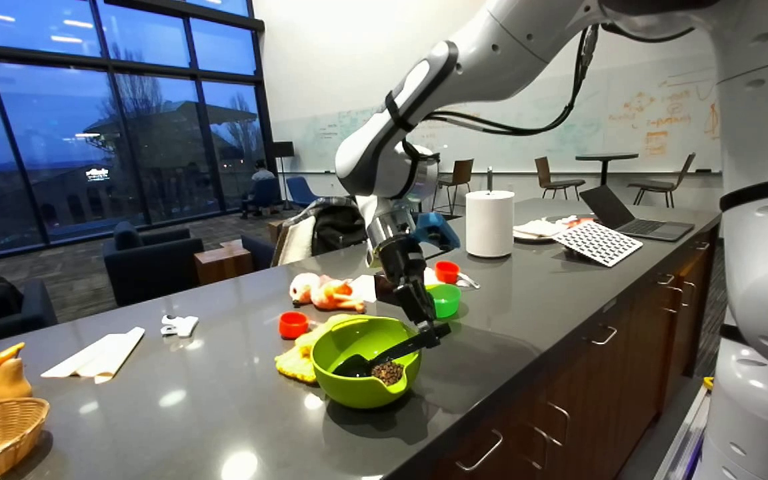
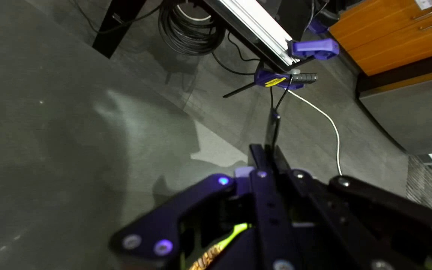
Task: Use the black spoon to stir in the green bowl
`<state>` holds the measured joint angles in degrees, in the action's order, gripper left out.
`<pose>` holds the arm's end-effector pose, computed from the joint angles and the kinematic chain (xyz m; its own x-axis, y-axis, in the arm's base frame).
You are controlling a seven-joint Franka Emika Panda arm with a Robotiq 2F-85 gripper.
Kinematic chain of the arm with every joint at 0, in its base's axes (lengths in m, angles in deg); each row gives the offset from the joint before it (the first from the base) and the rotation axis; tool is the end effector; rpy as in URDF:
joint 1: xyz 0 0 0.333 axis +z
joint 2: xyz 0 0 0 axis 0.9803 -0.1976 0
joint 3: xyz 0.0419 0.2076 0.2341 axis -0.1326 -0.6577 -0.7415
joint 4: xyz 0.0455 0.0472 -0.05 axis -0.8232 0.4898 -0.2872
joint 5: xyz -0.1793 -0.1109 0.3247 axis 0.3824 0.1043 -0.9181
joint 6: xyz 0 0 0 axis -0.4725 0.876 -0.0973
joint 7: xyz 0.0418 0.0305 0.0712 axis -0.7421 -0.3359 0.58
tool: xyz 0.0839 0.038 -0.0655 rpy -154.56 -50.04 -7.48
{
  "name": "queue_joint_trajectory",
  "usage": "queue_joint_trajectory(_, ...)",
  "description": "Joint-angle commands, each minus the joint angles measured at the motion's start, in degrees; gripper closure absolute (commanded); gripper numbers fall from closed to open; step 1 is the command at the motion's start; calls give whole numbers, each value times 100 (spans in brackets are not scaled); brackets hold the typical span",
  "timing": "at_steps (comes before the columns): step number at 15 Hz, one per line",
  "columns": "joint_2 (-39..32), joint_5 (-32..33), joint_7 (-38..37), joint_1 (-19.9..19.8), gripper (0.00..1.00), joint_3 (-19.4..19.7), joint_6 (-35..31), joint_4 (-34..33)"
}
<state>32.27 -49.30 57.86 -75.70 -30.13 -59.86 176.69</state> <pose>0.4673 0.0957 0.3070 0.6893 0.5913 -0.4187 0.3434 -0.7755 -0.5298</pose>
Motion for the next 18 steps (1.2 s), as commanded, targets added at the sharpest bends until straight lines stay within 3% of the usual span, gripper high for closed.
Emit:
queue_joint_trajectory(1,-111,87,-443,20,99,-68,676,-487)
queue_joint_trajectory(11,-789,115,-1976,158,99,-95,2550,-1857)
queue_joint_trajectory(18,-1577,135,-2847,269,99,-62,3452,-2757)
